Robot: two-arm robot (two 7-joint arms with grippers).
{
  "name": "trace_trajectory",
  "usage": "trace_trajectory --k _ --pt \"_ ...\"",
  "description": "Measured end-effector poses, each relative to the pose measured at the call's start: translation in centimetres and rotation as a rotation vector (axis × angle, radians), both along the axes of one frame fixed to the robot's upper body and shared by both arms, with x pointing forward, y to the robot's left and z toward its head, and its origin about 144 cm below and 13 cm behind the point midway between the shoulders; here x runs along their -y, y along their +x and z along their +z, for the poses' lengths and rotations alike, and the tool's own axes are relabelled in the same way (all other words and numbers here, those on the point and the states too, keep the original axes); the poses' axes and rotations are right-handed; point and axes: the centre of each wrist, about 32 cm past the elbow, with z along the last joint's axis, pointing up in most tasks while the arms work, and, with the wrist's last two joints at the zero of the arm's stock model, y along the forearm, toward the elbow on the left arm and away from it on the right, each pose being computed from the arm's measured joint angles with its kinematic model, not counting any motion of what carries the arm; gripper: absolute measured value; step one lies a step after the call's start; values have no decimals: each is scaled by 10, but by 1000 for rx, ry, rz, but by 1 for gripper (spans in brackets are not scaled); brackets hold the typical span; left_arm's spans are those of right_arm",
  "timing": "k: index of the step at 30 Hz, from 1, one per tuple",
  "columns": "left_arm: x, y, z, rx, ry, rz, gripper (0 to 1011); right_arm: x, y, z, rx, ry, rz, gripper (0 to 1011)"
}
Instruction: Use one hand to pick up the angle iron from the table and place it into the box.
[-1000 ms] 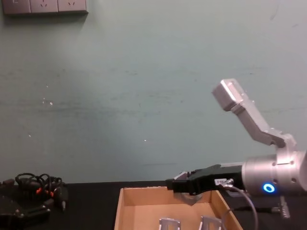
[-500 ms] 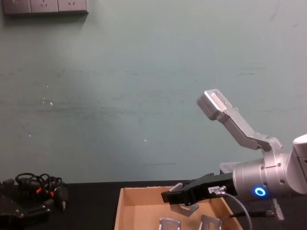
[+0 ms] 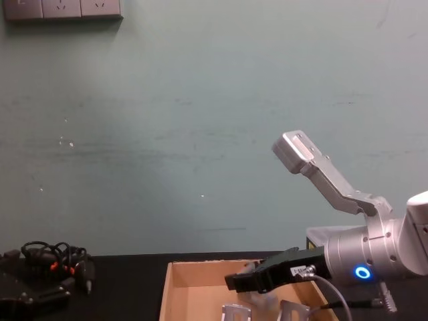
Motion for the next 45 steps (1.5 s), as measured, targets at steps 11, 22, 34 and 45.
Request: trace_trajectory --k 11,22,34,45 --pt "0 0 0 0 0 0 1011 2 -2 -1 16 13 4 792" --pt "0 0 0 0 0 0 1011 11 -26 11 129 67 -35 1003" --pt "0 0 0 0 0 0 1011 41 -78 9 303 77 -129 1003" --pt "0 0 0 0 0 0 1011 72 -117 -14 373 69 -245 1003"
